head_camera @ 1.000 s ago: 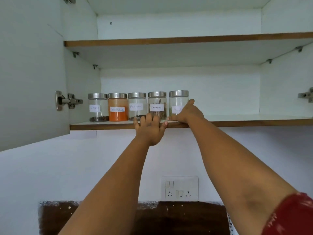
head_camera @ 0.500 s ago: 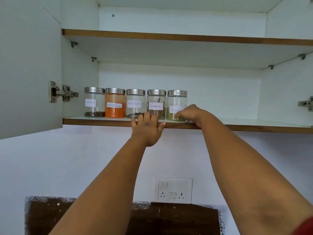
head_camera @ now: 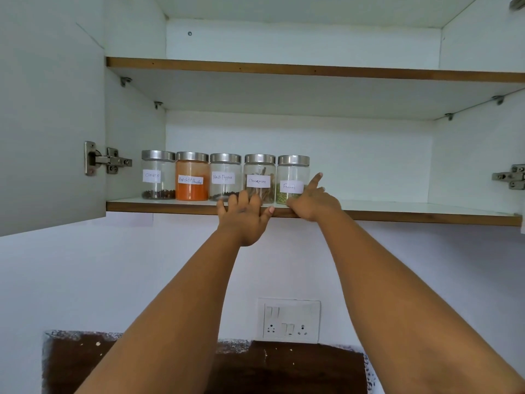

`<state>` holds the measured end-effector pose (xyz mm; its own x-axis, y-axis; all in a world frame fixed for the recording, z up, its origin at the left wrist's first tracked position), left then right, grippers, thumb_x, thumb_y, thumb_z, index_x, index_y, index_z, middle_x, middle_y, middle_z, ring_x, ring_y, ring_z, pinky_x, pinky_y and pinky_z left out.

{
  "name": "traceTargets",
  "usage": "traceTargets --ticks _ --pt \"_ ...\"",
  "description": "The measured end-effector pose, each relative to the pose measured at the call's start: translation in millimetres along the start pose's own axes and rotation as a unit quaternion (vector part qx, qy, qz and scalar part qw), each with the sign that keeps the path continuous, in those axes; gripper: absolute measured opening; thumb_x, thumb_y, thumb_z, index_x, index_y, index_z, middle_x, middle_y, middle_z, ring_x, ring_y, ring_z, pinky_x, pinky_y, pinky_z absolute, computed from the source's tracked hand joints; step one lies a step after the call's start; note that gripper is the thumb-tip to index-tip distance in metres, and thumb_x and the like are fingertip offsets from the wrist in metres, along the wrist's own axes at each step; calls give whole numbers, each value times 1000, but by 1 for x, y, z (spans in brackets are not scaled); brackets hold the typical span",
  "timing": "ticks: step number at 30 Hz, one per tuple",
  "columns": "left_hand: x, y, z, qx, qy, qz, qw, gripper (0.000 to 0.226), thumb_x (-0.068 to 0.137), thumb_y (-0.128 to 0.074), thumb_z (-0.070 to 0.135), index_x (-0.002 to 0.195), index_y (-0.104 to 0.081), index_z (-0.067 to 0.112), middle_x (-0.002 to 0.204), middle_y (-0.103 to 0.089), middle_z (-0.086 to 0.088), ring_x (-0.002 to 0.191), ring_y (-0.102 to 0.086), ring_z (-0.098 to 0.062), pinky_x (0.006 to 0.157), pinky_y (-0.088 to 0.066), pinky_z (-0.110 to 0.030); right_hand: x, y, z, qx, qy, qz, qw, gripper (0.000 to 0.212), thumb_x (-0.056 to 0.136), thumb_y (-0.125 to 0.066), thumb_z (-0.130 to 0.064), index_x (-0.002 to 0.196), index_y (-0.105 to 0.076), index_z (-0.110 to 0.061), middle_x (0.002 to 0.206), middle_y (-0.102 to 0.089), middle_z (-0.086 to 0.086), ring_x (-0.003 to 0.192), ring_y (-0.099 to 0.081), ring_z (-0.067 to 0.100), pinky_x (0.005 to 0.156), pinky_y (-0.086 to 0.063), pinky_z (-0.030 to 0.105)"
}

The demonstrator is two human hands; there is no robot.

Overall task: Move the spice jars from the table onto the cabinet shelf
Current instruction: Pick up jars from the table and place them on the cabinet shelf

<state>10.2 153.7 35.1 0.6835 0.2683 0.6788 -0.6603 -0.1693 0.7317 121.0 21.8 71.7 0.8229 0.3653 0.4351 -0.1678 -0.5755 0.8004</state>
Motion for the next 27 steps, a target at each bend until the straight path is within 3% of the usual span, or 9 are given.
traceTargets --ticks 2,5,7,9,13,16,19,24,27 --pt "1 0 -1 1 5 -6 1000 55 99 -21 54 135 -39 17 140 -36 -9 131 -31 -30 112 -12 -58 -9 -6 0 -65 23 68 995 91 94 -32 -57 152 18 -7 156 -27 21 133 -43 34 103 -36 43" --pt "2 6 1 3 5 -21 1000 55 98 -21 55 134 -39 17 141 -34 -10 132 -30 -31 113 -10 -59 -19 -7 1 -115 50 129 984 77 97 -22 -53 154 -8 -3 129 -59 14 114 -54 31 92 -36 43" --pt "1 9 1 2 8 -49 999 57 98 -22 56 137 -36 18 144 -32 -10 134 -28 -32 114 -10 -58 -30 -4 2 -115 47 131 984 67 99 -20 -50 146 -32 -5 126 -59 13 116 -51 30 97 -33 44" --pt "0 11 0 7 11 -69 998 59 97 -24 56 143 -30 18 147 -28 -11 137 -24 -33 115 -8 -57 -45 -8 5 -107 57 130 984 59 100 -21 -50 137 -45 -10 129 -56 11 121 -46 29 104 -28 43" --pt "-18 14 7 41 -3 -44 998 68 94 -43 53 146 -25 13 148 -27 -15 139 -22 -34 118 -11 -48 -80 -15 17 -97 119 143 978 56 98 -38 -48 145 -35 -17 146 -37 6 139 -26 25 112 -26 44" --pt "-45 16 27 -103 -1 55 993 58 92 -52 43 137 -38 8 139 -36 -14 129 -34 -32 106 -32 -41 -99 -12 28 32 121 163 979 48 95 -48 -43 136 -48 -16 139 -45 6 130 -39 27 103 -38 42" --pt "-96 -7 42 -247 20 59 967 53 94 -53 36 138 -40 9 139 -37 -12 129 -35 -30 104 -34 -40 -130 -49 41 113 109 113 981 46 94 -52 -45 132 -49 -21 135 -48 5 126 -44 25 99 -44 42" --pt "-244 -113 36 -282 147 -114 941 56 92 -58 31 139 -40 7 139 -37 -19 130 -36 -35 108 -28 -37 -230 -182 100 171 -8 -38 985 34 89 -62 -39 116 -55 -20 126 -50 8 118 -51 26 90 -43 32" --pt "-339 -167 18 -276 260 -245 892 56 93 -57 31 140 -37 8 141 -34 -19 132 -32 -37 110 -27 -38 -296 -254 129 113 -39 -162 980 30 86 -66 -37 110 -57 -21 122 -51 7 115 -51 27 93 -45 35"
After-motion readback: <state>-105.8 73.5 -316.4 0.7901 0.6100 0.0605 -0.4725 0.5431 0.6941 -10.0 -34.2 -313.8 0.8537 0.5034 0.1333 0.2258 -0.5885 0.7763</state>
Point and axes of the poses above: each hand's wrist, its own x-axis towards the middle knuckle, its own y-axis out of the back of the hand, z = x × y, the point moved 3 cm from there along x, towards the middle knuckle
